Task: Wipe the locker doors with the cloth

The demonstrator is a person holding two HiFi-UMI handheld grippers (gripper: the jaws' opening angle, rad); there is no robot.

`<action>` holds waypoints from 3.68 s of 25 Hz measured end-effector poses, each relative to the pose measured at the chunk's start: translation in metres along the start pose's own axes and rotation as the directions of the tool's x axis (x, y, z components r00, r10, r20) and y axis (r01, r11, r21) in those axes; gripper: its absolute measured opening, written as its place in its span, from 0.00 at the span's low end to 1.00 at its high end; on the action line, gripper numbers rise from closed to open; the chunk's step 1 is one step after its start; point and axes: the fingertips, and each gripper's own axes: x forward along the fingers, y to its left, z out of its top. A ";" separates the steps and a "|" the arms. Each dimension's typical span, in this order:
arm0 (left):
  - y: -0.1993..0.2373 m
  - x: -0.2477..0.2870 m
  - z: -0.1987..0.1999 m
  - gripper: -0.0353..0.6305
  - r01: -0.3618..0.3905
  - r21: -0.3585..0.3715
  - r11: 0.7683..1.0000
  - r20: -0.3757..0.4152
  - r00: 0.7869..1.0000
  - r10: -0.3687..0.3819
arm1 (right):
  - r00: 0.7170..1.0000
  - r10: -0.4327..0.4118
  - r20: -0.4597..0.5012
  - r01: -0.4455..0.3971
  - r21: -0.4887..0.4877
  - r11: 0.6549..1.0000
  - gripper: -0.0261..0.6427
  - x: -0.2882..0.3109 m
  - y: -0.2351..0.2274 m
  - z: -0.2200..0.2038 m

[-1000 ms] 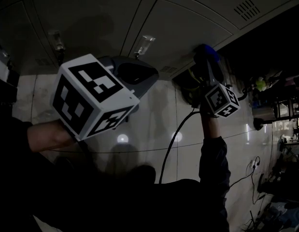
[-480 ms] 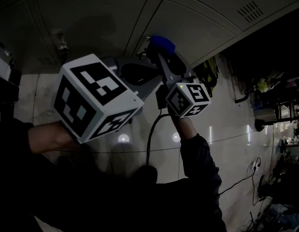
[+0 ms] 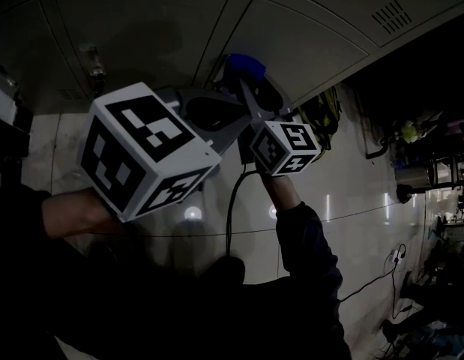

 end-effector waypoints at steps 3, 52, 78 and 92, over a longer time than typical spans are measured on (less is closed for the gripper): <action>-0.001 0.003 -0.001 0.05 0.003 0.000 1.000 -0.004 1.000 -0.003 | 0.999 -0.046 -0.007 0.046 0.010 0.999 0.27 -0.009 -0.023 -0.004; 0.014 -0.006 -0.023 0.05 -0.025 -0.139 0.990 -0.053 0.998 0.018 | 0.998 0.014 -0.055 -0.013 0.031 0.999 0.27 0.010 -0.001 -0.039; 0.021 0.008 -0.026 0.05 -0.038 -0.184 0.982 -0.068 0.997 0.026 | 0.931 -0.352 -0.102 0.352 -0.014 0.936 0.28 -0.090 -0.188 -0.047; 0.022 0.006 -0.029 0.05 -0.038 -0.218 0.975 -0.073 0.997 0.022 | 0.988 -0.134 -0.077 0.139 0.059 0.989 0.27 -0.048 -0.069 -0.067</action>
